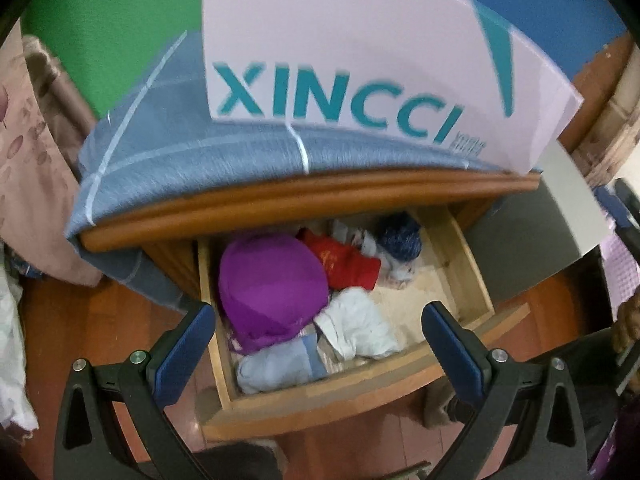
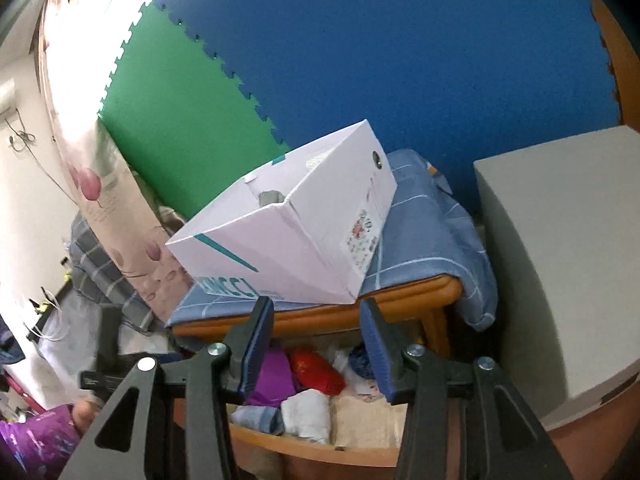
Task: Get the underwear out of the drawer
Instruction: 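Move the left gripper down into the drawer over the white underwear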
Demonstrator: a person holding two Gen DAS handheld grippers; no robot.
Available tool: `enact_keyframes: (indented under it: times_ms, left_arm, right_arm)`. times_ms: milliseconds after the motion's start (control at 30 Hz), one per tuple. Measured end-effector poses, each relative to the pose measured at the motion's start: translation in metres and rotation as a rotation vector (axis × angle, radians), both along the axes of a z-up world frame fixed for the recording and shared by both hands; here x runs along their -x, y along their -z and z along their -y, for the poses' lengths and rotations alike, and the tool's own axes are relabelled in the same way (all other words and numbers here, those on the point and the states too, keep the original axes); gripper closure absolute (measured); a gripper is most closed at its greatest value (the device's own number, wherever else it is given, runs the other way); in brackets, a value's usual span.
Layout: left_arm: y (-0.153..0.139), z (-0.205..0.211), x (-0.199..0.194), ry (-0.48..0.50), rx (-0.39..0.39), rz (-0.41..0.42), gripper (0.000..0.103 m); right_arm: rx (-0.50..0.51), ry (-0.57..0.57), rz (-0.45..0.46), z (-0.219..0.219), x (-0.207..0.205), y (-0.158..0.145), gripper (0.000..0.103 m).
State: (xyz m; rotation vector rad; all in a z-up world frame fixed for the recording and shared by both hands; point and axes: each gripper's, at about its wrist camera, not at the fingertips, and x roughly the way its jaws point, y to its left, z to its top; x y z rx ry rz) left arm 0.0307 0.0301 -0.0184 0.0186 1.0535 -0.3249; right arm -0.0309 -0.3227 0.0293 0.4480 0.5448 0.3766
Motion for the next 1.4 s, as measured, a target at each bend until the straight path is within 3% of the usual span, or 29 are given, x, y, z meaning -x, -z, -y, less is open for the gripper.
enact_keyframes:
  times_ms: [167,400,567,633,767,1000,1200,1333,1400]
  left_arm:
    - [0.02,0.018,0.001,0.003,0.062,-0.051,0.001]
    - [0.054,0.05,-0.002,0.006,0.032,-0.144,0.001]
    - [0.079,0.06,-0.018,-0.099,0.046,-0.234,0.001]
    - [0.093,0.059,-0.024,-0.155,0.104,-0.305,0.001]
    - [0.119,0.059,-0.028,-0.261,0.137,-0.4,0.001]
    - [0.147,0.072,-0.032,-0.308,0.078,-0.489,0.001]
    - [0.152,0.08,-0.037,-0.35,0.058,-0.527,0.001]
    - [0.164,0.084,-0.043,-0.342,0.018,-0.624,0.002]
    - [0.163,0.082,-0.042,-0.367,0.035,-0.614,0.002]
  right_arm:
    - [0.007,-0.025,0.016,-0.005,0.004,-0.005,0.057]
    - [-0.053,-0.039,-0.013,0.008,0.005,-0.001,0.057]
    - [-0.16,-0.028,-0.014,0.025,0.008,0.001,0.057]
    - [-0.171,-0.03,-0.011,0.027,0.009,0.0,0.057]
    - [-0.154,-0.048,0.009,0.026,0.012,-0.005,0.057]
    - [-0.143,-0.09,0.031,0.023,0.018,-0.01,0.057]
    - [-0.177,-0.104,0.035,0.029,0.02,-0.011,0.057]
    - [-0.21,-0.113,0.032,0.033,0.021,-0.01,0.057]
    - [-0.22,-0.118,0.031,0.035,0.022,-0.01,0.057]
